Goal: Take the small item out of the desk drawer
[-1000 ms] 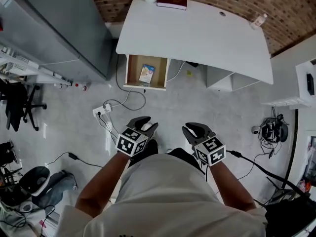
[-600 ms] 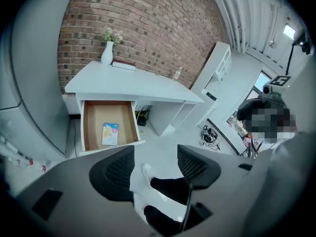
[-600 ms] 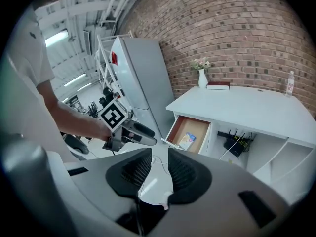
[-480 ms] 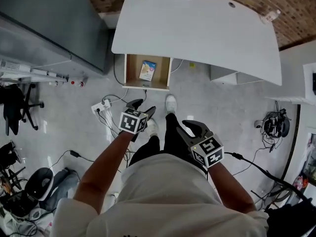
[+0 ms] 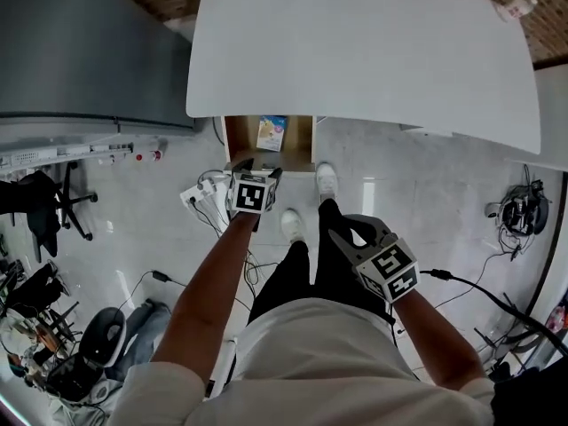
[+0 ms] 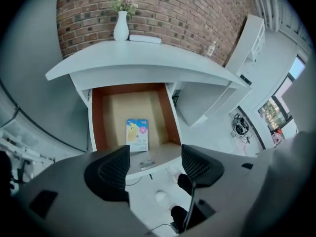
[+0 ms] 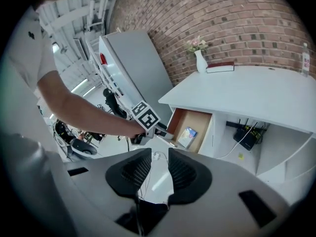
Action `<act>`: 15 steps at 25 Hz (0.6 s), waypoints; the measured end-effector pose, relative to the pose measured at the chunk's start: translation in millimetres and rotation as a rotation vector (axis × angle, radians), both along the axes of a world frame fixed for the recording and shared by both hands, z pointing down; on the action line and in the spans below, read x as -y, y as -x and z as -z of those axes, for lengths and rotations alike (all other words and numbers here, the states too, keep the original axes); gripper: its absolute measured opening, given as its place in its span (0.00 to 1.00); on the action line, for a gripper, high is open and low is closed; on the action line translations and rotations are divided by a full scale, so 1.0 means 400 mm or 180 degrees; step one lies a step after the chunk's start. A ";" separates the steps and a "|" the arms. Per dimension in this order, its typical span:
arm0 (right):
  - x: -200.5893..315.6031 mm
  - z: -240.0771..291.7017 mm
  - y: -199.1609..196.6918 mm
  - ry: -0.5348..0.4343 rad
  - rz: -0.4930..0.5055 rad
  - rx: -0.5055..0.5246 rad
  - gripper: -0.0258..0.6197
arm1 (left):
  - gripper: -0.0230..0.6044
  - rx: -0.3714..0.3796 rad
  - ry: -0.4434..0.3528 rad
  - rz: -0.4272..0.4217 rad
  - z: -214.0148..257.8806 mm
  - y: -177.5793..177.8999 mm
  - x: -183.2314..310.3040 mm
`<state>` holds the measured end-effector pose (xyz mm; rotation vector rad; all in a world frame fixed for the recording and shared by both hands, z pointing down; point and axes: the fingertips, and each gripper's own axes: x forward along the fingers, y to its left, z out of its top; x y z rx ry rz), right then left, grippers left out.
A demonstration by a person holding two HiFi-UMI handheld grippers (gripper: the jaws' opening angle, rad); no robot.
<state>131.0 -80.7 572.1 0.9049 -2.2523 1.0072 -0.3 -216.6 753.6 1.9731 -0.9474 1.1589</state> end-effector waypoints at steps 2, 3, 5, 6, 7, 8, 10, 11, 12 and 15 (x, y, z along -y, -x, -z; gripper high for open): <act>0.002 -0.016 -0.019 0.0059 -0.0022 0.0043 0.23 | 0.54 0.0137 -0.0023 -0.0015 -0.059 -0.006 0.032; 0.005 -0.024 -0.025 0.0094 -0.0036 0.0068 0.23 | 0.55 0.0199 -0.0020 -0.0012 -0.087 -0.007 0.047; 0.015 -0.052 -0.039 0.0162 -0.0056 0.0086 0.23 | 0.56 0.0296 0.0008 0.0006 -0.137 -0.009 0.081; 0.019 -0.069 -0.048 0.0189 -0.0061 0.0077 0.23 | 0.57 0.0329 0.0022 0.0013 -0.159 -0.013 0.098; 0.023 -0.084 -0.056 0.0207 -0.0057 0.0060 0.23 | 0.57 0.0358 0.0035 0.0012 -0.178 -0.018 0.113; 0.027 -0.097 -0.062 0.0215 -0.0041 0.0034 0.23 | 0.58 0.0391 0.0047 -0.0005 -0.197 -0.023 0.126; 0.032 -0.117 -0.068 0.0212 0.0026 -0.0051 0.23 | 0.59 0.0476 0.0072 -0.0064 -0.236 -0.029 0.148; 0.036 -0.127 -0.070 0.0201 0.0068 -0.0102 0.23 | 0.60 0.0509 0.0086 -0.0081 -0.258 -0.031 0.159; 0.043 -0.138 -0.070 0.0192 0.0108 -0.0145 0.23 | 0.60 0.0532 0.0102 -0.0082 -0.280 -0.032 0.170; 0.072 -0.165 -0.062 0.0219 0.0184 -0.0198 0.23 | 0.62 0.0617 0.0134 -0.0070 -0.335 -0.034 0.210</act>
